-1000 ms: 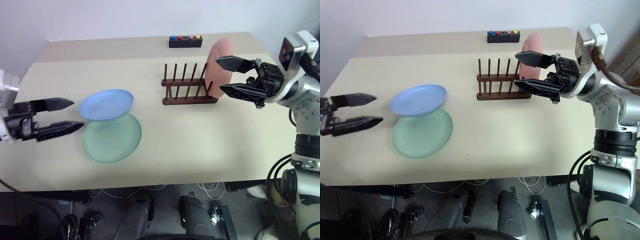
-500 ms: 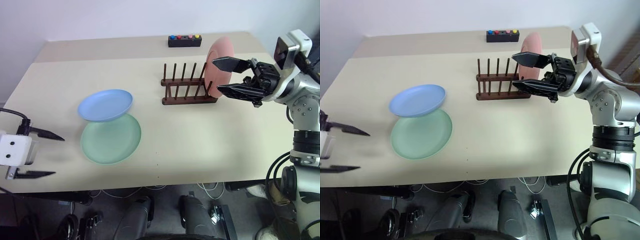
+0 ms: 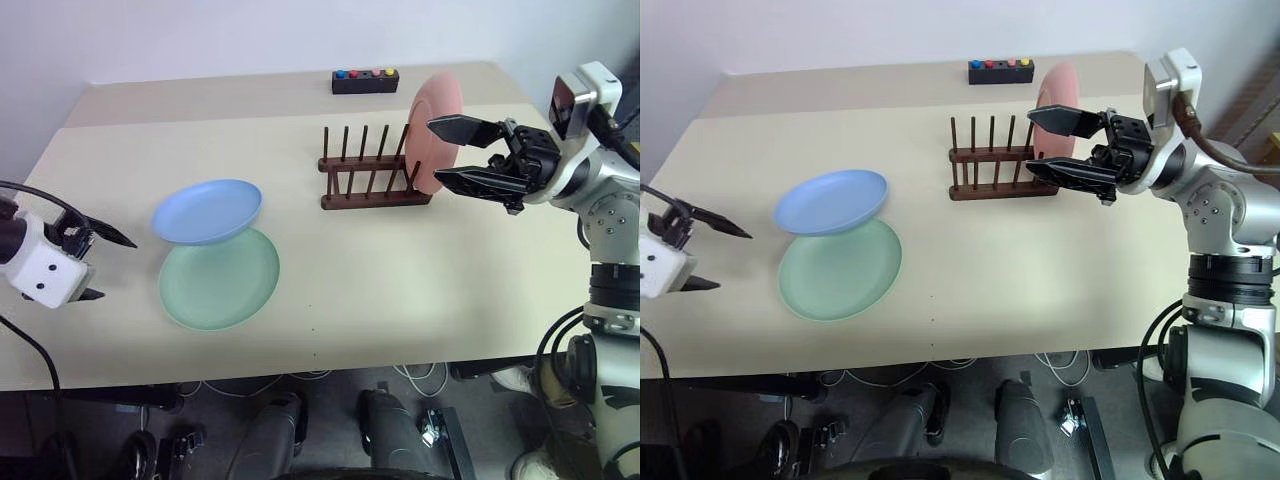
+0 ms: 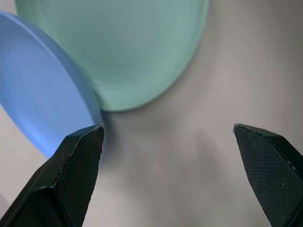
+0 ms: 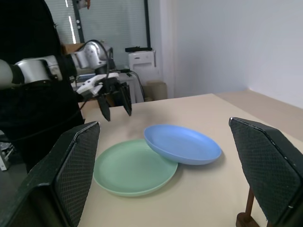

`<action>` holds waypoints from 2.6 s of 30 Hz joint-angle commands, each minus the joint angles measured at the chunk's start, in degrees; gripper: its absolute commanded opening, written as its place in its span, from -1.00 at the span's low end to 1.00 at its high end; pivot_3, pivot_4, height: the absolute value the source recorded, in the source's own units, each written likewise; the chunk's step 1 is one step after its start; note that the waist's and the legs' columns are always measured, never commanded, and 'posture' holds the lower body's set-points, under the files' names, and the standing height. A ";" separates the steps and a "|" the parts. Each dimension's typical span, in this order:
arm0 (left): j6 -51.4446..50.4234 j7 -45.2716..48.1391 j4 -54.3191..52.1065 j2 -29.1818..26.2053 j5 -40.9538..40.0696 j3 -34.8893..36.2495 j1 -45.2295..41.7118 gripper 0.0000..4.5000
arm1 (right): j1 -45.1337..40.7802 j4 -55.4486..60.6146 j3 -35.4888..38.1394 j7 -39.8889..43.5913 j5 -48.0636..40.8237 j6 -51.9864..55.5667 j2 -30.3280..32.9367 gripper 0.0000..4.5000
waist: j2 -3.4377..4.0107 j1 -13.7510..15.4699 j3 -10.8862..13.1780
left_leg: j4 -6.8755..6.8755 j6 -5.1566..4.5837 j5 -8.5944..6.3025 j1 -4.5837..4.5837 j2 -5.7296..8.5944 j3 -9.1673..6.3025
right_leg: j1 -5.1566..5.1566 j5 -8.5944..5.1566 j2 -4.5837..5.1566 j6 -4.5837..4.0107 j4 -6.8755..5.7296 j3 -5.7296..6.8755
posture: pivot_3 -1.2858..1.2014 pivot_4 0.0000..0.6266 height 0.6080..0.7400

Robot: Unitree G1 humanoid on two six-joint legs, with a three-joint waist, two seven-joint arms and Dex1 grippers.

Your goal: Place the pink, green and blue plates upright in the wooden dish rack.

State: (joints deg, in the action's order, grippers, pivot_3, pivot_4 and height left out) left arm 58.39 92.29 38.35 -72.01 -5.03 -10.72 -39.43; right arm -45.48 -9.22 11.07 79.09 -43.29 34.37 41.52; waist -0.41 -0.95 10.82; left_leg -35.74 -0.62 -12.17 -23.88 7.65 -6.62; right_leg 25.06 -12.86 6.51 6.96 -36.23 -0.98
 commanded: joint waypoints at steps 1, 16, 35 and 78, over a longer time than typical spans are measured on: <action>1.65 0.21 3.19 1.01 -0.45 -4.57 -2.95 1.00 | -0.25 1.65 1.93 -0.80 -1.23 0.30 0.76 0.98 | 0.00 -0.15 0.00 | -0.03 -0.02 -0.01 -0.01 0.00 0.00 | 0.00 0.00 -0.01 0.00 0.00 0.00 | 0.03 -0.52 1.00; 7.43 0.21 12.60 6.73 1.04 -16.25 -12.13 1.00 | 0.40 2.38 2.77 -2.24 -1.67 0.79 1.16 0.98 | -0.01 -0.05 0.00 | -0.29 -0.12 -0.07 -0.11 -0.03 0.02 | 0.00 0.03 -0.07 0.05 -0.05 -0.03 | 0.03 -0.52 1.00; 11.28 0.21 17.95 11.76 5.80 -17.45 -15.30 0.88 | 4.22 5.05 1.68 -0.41 -0.45 0.36 3.34 1.00 | -0.03 -0.10 0.00 | -0.37 -0.13 -0.07 -0.16 -0.03 0.03 | 0.04 0.04 -0.07 0.07 -0.09 -0.03 | 0.03 -0.52 1.00; -71.72 -3.16 -34.78 2.95 -45.78 7.92 2.21 -0.98 | 1.11 0.06 1.69 -0.01 0.27 -1.67 2.58 1.00 | -0.04 -0.23 0.01 | -0.38 -0.13 -0.08 -0.15 -0.08 0.04 | 0.06 0.03 -0.16 0.08 -0.13 -0.08 | 0.03 -0.52 1.00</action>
State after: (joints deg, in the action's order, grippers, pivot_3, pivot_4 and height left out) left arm -11.49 90.55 3.33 -69.54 -50.09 -6.80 -37.29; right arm -42.84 -9.47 10.70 79.09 -42.24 33.68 43.67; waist -0.44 -1.18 10.84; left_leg -36.13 -0.75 -12.25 -24.04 7.57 -6.58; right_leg 25.11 -12.82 6.35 7.03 -36.36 -1.06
